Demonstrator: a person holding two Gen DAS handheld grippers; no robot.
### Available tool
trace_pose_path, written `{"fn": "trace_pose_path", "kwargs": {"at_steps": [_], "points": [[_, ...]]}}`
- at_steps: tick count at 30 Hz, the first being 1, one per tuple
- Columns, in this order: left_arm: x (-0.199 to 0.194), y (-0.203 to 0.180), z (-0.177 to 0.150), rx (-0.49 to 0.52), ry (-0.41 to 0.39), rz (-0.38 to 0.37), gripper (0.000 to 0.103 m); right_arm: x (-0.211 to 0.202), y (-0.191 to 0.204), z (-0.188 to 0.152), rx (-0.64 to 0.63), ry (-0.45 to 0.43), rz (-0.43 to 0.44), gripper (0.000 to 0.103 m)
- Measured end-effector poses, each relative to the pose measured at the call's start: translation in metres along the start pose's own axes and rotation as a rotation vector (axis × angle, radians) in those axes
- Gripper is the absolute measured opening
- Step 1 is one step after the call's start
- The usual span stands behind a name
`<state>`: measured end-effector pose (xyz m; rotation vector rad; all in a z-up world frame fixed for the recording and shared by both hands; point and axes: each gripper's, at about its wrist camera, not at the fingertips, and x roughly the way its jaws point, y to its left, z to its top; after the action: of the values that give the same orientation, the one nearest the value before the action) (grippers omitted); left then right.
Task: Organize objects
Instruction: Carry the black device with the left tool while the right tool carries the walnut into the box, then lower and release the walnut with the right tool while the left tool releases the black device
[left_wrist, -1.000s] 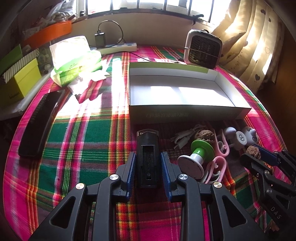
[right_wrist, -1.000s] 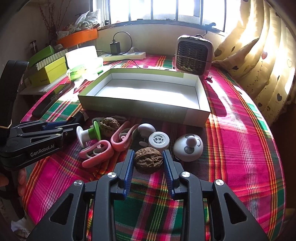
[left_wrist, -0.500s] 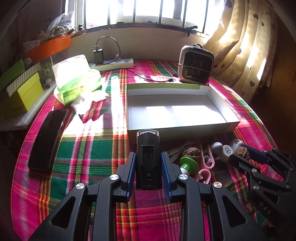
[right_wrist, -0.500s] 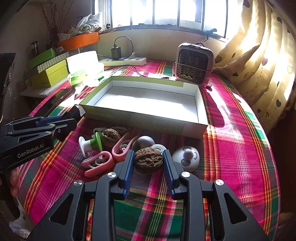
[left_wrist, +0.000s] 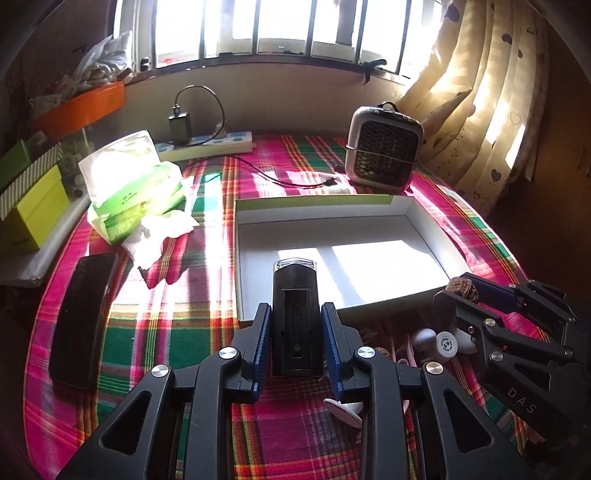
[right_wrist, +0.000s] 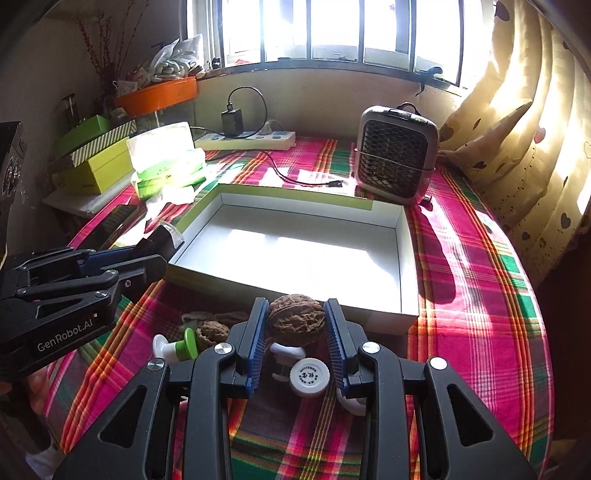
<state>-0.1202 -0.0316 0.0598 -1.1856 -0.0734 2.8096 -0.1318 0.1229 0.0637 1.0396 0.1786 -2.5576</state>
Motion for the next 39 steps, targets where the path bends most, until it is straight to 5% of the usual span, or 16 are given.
{"fn": "trace_pose_path", "kwargs": {"at_steps": [20,39], "points": [[0.071,0.004,0.049,0.012,0.062,-0.007,0.024,0.079,-0.033,0.06,0.015,0.07,0.003,0.032],[0.114,0.006,0.058,0.02,0.123,0.026,0.024,0.135,-0.041,0.075,0.022,0.167,-0.022,0.032]]}}
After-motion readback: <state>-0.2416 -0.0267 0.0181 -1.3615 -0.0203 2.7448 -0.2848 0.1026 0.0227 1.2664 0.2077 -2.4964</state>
